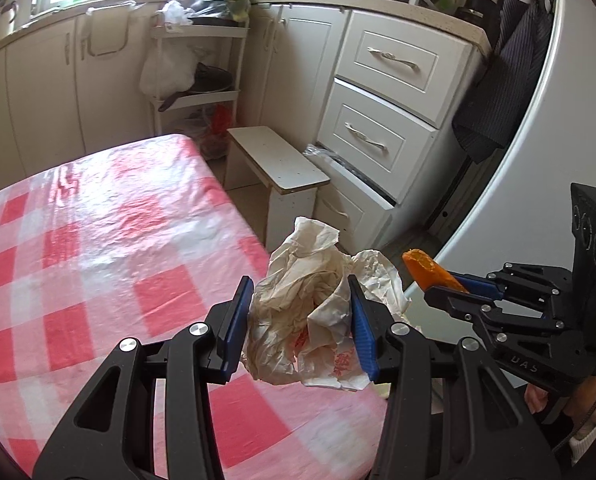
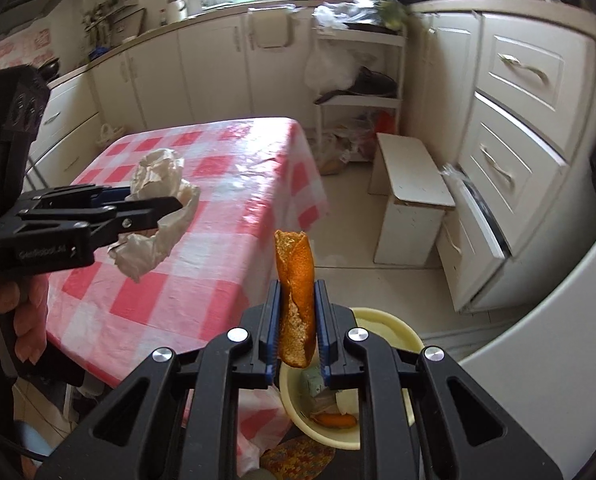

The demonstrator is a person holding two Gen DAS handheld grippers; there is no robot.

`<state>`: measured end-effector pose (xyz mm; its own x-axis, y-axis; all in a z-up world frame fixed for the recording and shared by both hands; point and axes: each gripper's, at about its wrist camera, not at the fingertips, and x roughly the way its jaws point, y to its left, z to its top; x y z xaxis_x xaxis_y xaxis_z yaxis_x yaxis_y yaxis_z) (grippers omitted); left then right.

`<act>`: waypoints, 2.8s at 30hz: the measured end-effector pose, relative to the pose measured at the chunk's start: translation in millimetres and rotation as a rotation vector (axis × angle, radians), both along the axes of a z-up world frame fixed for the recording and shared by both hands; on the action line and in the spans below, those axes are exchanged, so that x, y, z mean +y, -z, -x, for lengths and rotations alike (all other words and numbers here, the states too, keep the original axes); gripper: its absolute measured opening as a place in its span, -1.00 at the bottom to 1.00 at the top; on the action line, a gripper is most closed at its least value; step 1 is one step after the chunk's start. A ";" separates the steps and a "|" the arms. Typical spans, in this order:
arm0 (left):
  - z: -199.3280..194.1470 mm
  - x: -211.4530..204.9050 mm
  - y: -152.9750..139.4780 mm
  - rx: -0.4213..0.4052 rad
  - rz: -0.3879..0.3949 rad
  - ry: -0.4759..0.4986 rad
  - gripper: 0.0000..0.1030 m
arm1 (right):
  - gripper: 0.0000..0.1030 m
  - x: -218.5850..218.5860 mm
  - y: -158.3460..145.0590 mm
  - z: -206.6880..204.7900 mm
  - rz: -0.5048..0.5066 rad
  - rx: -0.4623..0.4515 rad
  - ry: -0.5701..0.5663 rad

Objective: Collect trash
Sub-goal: 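Carry the tissue and peel with both tools over the yellow bin, then open the right tool then the left tool to drop peel and tissue into the bin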

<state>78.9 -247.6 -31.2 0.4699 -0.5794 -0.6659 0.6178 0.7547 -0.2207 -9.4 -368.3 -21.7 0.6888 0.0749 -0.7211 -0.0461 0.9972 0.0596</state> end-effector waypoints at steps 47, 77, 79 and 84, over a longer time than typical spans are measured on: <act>0.6 -89.7 8.6 0.067 0.022 0.075 -0.13 | -0.33 -56.3 31.9 6.3 0.004 0.126 0.233; -6.8 -148.1 56.1 0.198 -0.039 0.088 0.23 | -0.09 -65.3 24.5 36.4 0.114 0.104 0.302; -5.8 -146.1 54.5 0.192 -0.038 0.087 0.35 | -0.09 -63.9 24.8 35.7 0.116 0.105 0.300; -7.3 -136.8 49.5 0.192 -0.030 0.064 0.53 | -0.01 -63.3 26.3 34.8 0.123 0.110 0.304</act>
<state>86.2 -384.5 -80.7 0.2954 -0.5824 -0.7573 0.6130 0.7236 -0.3173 -44.2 -431.6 -48.0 0.5839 -0.2137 -0.7832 0.2540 0.9644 -0.0738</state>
